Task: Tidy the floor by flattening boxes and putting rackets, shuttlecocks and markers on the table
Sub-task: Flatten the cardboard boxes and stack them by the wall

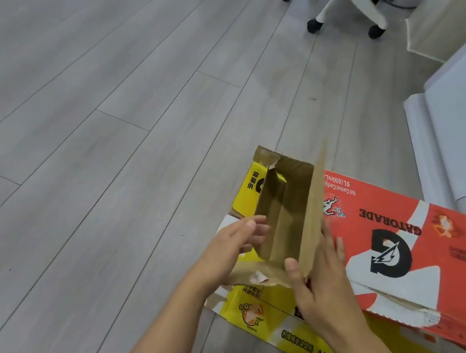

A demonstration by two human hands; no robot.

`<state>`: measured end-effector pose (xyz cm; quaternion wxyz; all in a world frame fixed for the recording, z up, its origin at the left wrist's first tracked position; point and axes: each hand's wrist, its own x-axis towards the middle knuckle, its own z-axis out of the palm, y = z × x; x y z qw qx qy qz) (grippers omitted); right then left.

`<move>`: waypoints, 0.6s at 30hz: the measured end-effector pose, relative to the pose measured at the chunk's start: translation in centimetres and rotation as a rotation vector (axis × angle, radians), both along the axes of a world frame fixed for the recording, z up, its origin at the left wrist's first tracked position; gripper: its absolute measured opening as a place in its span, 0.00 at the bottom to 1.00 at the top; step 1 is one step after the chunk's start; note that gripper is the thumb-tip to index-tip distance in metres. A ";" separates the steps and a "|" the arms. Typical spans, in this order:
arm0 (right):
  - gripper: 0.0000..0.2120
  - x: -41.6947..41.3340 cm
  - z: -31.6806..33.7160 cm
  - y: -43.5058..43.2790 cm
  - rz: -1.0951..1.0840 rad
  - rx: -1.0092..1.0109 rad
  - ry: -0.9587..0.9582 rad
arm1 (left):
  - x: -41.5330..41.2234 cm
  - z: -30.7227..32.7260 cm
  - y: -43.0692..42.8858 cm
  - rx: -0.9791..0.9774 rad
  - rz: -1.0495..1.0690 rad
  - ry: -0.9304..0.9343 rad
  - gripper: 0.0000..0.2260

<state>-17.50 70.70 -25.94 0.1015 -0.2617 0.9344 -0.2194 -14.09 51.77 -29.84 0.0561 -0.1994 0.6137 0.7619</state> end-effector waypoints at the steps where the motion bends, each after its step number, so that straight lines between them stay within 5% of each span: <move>1: 0.34 0.3 0.1 0.3 -0.086 -0.090 -0.076 | 0.1 -0.4 0.0 -0.123 -0.103 -0.024 0.16; 5: 0.40 1.4 0.7 1.4 -0.381 -0.356 -0.235 | 0.4 -1.7 1.0 -0.416 -0.443 -0.064 0.22; 10: 0.45 1.6 0.5 4.0 -0.511 -0.279 -0.130 | 0.2 -3.4 2.0 -0.849 -0.660 -0.030 0.48; 13: 0.38 1.5 1.4 4.3 -0.552 -0.406 -0.131 | -0.4 -4.5 3.1 -1.039 -0.847 -0.132 0.54; 18: 0.14 0.4 2.5 3.5 -0.533 -0.554 -0.074 | -0.7 -6.8 3.6 -1.065 -0.901 -0.317 0.58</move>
